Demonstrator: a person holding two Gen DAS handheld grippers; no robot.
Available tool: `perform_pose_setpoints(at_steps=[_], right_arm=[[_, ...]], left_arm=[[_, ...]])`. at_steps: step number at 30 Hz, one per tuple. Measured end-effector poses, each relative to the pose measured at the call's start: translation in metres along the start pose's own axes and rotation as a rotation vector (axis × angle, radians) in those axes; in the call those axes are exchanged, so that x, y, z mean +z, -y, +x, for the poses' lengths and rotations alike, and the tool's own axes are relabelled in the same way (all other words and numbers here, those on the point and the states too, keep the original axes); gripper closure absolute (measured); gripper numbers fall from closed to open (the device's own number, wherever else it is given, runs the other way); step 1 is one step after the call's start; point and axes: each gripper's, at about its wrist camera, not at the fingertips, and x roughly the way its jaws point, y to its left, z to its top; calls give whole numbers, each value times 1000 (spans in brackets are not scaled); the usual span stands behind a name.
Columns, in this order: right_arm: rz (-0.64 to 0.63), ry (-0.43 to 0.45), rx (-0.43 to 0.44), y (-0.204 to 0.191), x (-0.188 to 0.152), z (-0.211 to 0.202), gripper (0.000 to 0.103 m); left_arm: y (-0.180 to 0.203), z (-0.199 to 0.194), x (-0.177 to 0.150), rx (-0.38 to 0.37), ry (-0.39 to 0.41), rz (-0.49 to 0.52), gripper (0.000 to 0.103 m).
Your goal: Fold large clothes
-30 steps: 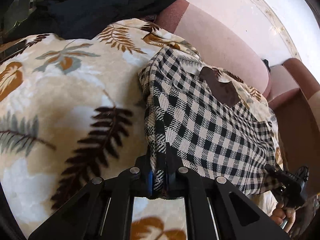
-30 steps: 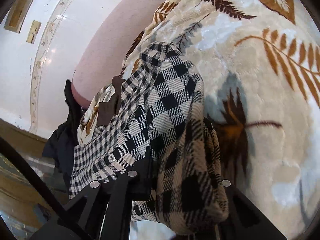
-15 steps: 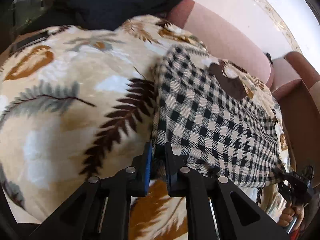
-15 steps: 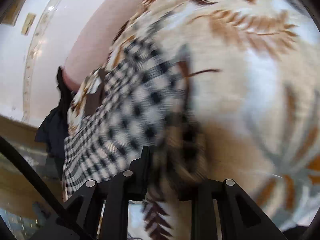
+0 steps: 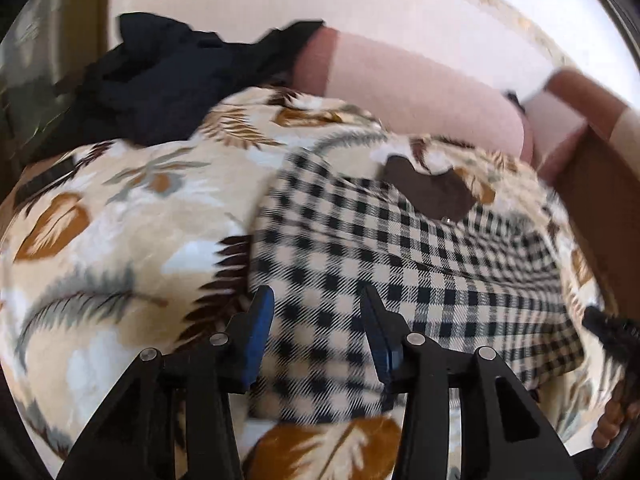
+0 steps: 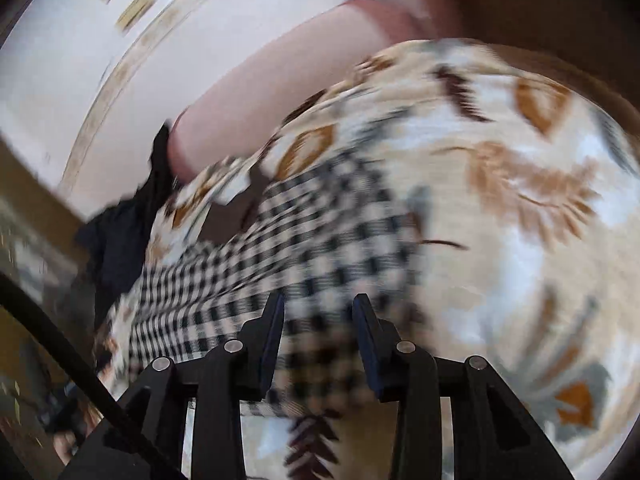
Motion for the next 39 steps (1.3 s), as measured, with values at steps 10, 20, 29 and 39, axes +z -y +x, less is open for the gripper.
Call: perform_pose_setpoints(at_steps=[10, 20, 29, 39], right_arm=[[-173, -200, -12, -53, 12, 107, 66], [-222, -121, -186, -51, 39, 134, 71], [-282, -272, 178, -127, 24, 193, 71], [-186, -95, -201, -71, 63, 182, 75]], left_arm=[[10, 83, 3, 126, -119, 61, 59], [23, 81, 13, 156, -39, 107, 54], [22, 117, 31, 112, -85, 71, 54], [13, 109, 38, 125, -73, 90, 53]])
